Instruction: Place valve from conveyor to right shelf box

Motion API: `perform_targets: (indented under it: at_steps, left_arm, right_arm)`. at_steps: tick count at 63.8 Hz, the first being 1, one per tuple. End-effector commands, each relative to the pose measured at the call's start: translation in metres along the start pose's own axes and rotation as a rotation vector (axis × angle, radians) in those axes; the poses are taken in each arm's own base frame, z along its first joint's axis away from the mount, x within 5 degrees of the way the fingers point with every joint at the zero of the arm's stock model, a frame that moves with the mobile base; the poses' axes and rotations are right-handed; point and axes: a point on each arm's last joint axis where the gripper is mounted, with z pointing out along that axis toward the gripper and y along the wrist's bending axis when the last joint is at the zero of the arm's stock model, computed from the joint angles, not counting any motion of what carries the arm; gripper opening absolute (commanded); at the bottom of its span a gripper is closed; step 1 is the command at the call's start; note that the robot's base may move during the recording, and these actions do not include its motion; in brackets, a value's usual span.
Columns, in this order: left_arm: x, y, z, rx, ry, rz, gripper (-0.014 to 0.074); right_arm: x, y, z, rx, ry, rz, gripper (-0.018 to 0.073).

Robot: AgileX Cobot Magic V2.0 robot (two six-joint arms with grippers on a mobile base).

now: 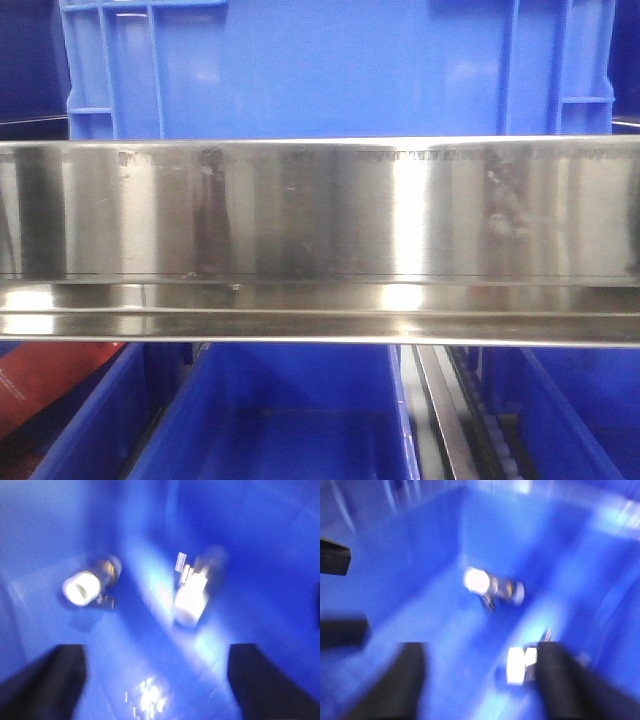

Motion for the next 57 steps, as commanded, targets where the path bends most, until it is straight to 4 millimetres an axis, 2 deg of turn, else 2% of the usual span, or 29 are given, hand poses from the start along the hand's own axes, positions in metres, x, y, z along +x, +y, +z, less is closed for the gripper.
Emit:
perform_targets:
  at_steps: [1,8,12,19,30,41,48,57]
  left_arm:
    - [-0.012,-0.002,-0.030,0.000,-0.065,0.001,0.0206]
    - [-0.019,-0.001,-0.060,-0.016,-0.106,0.007,-0.0022]
    - [-0.019,0.003,-0.077,-0.032,-0.113,0.004,-0.0111]
    - [-0.016,0.013,-0.102,-0.070,-0.084,-0.009,-0.0111]
    - [0.005,0.026,-0.133,-0.142,-0.119,-0.043,-0.0111]
    - [0.046,0.020,-0.158,-0.171,-0.186,-0.054,-0.0111]
    - [0.078,0.014,-0.172,-0.184,-0.230,-0.056,-0.0111]
    - [0.126,0.003,-0.203,-0.204,-0.354,-0.047,-0.0111]
  right_arm:
    - [-0.015,0.003,-0.038,0.022,-0.102,-0.033,0.0105]
    - [-0.018,0.001,-0.076,0.046,-0.140,-0.037,-0.0102]
    - [-0.016,-0.002,-0.094,0.068,-0.152,-0.032,-0.0166]
    - [-0.007,-0.010,-0.123,0.122,-0.182,-0.013,-0.0158]
    - [0.032,-0.012,-0.149,0.183,-0.231,0.008,-0.0158]
    - [0.084,-0.006,-0.164,0.208,-0.299,0.015,-0.0158]
    - [0.121,-0.002,-0.168,0.220,-0.313,0.018,-0.0160]
    - [0.168,0.005,-0.178,0.225,-0.321,0.019,-0.0163]
